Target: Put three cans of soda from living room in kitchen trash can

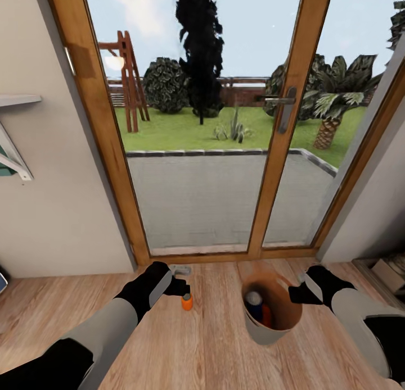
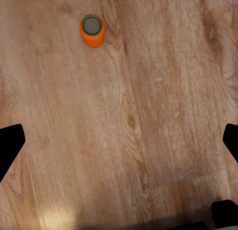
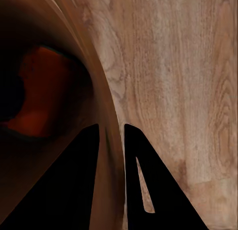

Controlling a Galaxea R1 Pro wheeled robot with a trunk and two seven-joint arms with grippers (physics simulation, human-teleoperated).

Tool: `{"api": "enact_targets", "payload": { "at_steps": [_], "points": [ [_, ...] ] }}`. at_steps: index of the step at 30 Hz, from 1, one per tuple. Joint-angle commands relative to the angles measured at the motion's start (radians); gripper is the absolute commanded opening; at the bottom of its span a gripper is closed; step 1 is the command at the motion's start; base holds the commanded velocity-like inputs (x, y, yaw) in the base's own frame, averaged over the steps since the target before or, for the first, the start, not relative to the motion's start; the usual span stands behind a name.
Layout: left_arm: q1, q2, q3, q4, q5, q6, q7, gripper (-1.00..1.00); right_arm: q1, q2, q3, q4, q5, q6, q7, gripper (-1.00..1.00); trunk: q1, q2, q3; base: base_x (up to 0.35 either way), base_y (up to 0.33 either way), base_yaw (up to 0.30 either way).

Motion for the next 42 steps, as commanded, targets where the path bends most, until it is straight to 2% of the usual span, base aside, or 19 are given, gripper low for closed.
{"api": "enact_targets", "payload": {
  "at_steps": [1,7,11,17,23,28,33,42],
  "points": [
    [0.000,0.000,0.000,0.001,0.000,0.001,0.000,1.00,0.021,-0.005,-0.023,-0.003,-0.018,-0.001,0.007,-1.00,0.000,0.000,0.000,0.002,0.000,0.000],
    [0.001,0.003,0.007,0.003,-0.001,0.015,0.018,1.00,0.062,-0.015,-0.028,-0.004,-0.017,-0.010,0.012,-1.00,0.000,0.000,0.000,0.000,0.000,0.000],
    [0.003,0.004,0.008,0.009,-0.001,0.017,0.065,1.00,0.086,-0.020,-0.034,-0.010,-0.017,-0.019,0.014,-1.00,0.000,0.000,0.000,0.000,0.000,0.000],
    [0.004,0.004,0.008,0.010,0.004,0.013,0.117,1.00,0.137,-0.020,-0.037,-0.016,-0.017,-0.114,0.014,-1.00,0.000,0.000,0.000,0.000,0.000,0.000],
    [0.006,0.003,0.008,0.010,0.003,0.002,0.123,1.00,0.145,-0.018,-0.036,-0.016,-0.015,-0.130,0.008,-1.00,0.000,0.000,0.000,0.000,0.000,0.000],
    [0.011,0.005,0.010,0.044,0.002,-0.071,0.132,1.00,0.147,-0.015,-0.035,-0.016,-0.014,-0.133,-0.002,-1.00,0.000,0.000,0.000,0.000,0.000,0.000],
    [0.012,0.005,0.012,0.140,0.006,-0.168,0.167,1.00,0.148,-0.014,-0.034,-0.009,-0.014,-0.136,0.000,-1.00,0.000,0.000,0.000,0.000,0.000,0.000],
    [0.015,0.007,0.017,0.189,0.008,-0.208,0.172,1.00,0.149,-0.021,-0.037,-0.006,-0.014,-0.138,0.011,-1.00,0.000,0.000,0.000,0.000,0.000,0.000]
  ]
}}
